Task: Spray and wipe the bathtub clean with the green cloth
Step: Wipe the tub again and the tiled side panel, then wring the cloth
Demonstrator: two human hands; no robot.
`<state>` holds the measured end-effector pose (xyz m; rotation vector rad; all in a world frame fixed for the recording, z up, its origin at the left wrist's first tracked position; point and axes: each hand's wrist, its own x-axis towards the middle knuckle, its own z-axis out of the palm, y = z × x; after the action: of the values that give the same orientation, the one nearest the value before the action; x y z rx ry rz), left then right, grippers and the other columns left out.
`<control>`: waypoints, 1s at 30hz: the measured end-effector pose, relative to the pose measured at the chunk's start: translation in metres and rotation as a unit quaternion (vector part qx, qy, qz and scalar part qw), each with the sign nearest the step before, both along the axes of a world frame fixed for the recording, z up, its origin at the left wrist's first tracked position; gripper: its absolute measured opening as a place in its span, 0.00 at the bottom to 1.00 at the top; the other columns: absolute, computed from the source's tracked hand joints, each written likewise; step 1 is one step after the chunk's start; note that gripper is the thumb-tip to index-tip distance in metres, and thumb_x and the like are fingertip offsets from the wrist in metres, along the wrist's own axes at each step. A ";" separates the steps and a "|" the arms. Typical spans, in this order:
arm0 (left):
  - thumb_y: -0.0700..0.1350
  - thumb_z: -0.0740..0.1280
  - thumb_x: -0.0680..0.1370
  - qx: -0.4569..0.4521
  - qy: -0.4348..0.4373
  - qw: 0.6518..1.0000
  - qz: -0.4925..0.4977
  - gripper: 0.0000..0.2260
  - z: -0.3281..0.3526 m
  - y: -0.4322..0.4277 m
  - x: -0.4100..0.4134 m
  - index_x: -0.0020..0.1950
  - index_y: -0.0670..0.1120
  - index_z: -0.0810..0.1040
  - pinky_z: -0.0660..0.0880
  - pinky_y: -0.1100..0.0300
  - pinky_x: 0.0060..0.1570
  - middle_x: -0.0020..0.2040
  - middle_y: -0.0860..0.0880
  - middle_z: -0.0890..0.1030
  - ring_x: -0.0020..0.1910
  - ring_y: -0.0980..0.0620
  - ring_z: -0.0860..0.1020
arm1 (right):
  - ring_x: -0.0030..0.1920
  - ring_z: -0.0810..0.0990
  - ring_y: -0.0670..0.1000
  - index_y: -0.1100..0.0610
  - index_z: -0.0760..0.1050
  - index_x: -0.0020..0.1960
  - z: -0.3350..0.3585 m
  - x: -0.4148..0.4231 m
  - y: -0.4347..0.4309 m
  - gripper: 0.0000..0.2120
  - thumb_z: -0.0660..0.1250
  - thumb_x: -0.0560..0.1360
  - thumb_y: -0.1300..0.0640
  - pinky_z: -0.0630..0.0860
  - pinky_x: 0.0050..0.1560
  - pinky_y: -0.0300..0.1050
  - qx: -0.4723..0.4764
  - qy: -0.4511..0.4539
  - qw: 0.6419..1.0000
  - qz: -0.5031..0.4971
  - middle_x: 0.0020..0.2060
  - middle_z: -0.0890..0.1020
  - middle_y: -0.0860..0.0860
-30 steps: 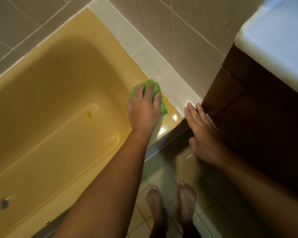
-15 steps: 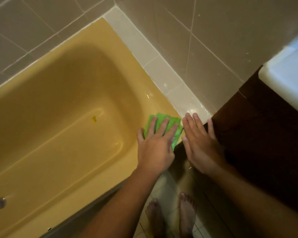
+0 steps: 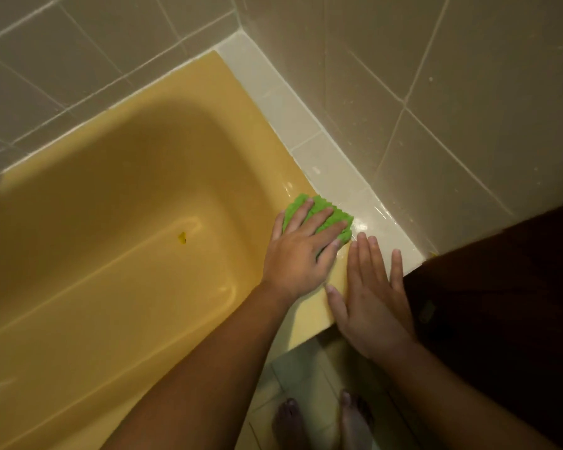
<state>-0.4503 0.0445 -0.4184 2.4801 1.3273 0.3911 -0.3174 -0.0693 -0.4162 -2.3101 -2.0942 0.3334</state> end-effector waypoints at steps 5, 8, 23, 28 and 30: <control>0.56 0.59 0.85 -0.020 -0.046 0.998 0.026 0.16 -0.003 0.031 -0.010 0.71 0.61 0.78 0.53 0.39 0.79 0.76 0.58 0.73 0.83 0.53 0.56 | 0.84 0.43 0.57 0.64 0.48 0.83 0.004 -0.017 0.029 0.41 0.44 0.83 0.34 0.45 0.81 0.66 0.006 -0.004 1.000 -0.024 0.84 0.49 0.60; 0.56 0.59 0.85 -0.019 -0.059 0.998 0.029 0.16 -0.006 0.053 -0.017 0.71 0.60 0.78 0.53 0.39 0.80 0.76 0.57 0.73 0.83 0.52 0.56 | 0.84 0.43 0.56 0.64 0.47 0.84 0.004 -0.021 0.043 0.42 0.46 0.83 0.34 0.43 0.81 0.66 0.003 0.001 1.000 -0.022 0.84 0.49 0.59; 0.57 0.59 0.85 0.004 -0.066 0.998 0.001 0.16 -0.016 0.187 -0.053 0.70 0.60 0.79 0.49 0.37 0.80 0.75 0.56 0.74 0.83 0.50 0.57 | 0.84 0.48 0.58 0.62 0.52 0.84 0.000 -0.055 0.189 0.39 0.45 0.83 0.35 0.47 0.80 0.66 0.015 -0.051 0.998 -0.016 0.83 0.54 0.59; 0.57 0.59 0.85 0.002 -0.075 0.997 0.005 0.16 -0.016 0.230 -0.065 0.70 0.59 0.80 0.49 0.34 0.79 0.75 0.56 0.74 0.82 0.49 0.58 | 0.84 0.52 0.58 0.63 0.55 0.83 0.003 -0.065 0.243 0.39 0.44 0.83 0.36 0.49 0.80 0.66 0.033 -0.043 0.998 -0.004 0.83 0.57 0.59; 0.57 0.59 0.85 0.006 -0.076 0.997 0.009 0.16 -0.016 0.248 -0.070 0.69 0.59 0.80 0.49 0.34 0.79 0.74 0.56 0.75 0.82 0.49 0.59 | 0.83 0.53 0.58 0.63 0.56 0.83 0.003 -0.068 0.264 0.39 0.44 0.83 0.36 0.49 0.80 0.66 0.040 -0.041 0.998 0.005 0.82 0.58 0.60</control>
<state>-0.5204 0.2924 -0.4345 2.3943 1.2909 0.5815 -0.3856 0.1945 -0.4134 -2.3072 -2.1141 0.1544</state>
